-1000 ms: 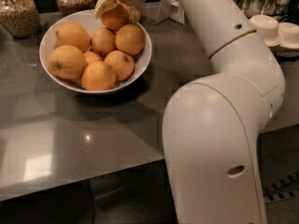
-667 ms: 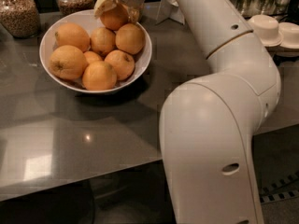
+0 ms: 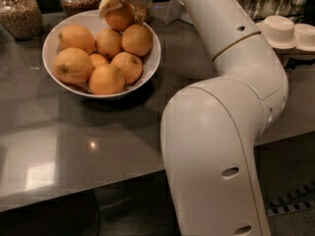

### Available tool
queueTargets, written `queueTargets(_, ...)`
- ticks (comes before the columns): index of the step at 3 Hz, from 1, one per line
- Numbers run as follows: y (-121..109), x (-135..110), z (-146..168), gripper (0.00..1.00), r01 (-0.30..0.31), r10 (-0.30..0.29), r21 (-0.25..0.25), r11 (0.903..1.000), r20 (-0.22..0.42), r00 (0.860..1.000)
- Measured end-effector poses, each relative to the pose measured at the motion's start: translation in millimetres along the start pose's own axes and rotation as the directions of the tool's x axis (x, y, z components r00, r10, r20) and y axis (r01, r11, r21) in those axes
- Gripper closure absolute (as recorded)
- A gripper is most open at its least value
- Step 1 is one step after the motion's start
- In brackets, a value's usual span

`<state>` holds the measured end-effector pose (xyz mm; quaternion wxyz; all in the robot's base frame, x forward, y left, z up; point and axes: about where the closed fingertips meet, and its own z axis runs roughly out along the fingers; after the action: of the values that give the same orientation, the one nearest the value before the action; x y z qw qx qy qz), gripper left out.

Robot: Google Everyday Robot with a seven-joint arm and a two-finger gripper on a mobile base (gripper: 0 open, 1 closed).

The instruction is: Pick orange from white bowl

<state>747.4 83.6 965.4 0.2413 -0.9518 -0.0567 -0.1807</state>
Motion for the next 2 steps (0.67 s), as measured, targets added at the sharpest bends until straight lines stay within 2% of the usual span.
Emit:
queueTargets(1,-0.7,9.8,-9.3,1.00,-0.054,0.055,0.028,0.9981,-0.033,0.998)
queueTargets(2,-2.2,7.8,-9.5,1.00,-0.055,0.055,0.028,0.9981,-0.033,0.998)
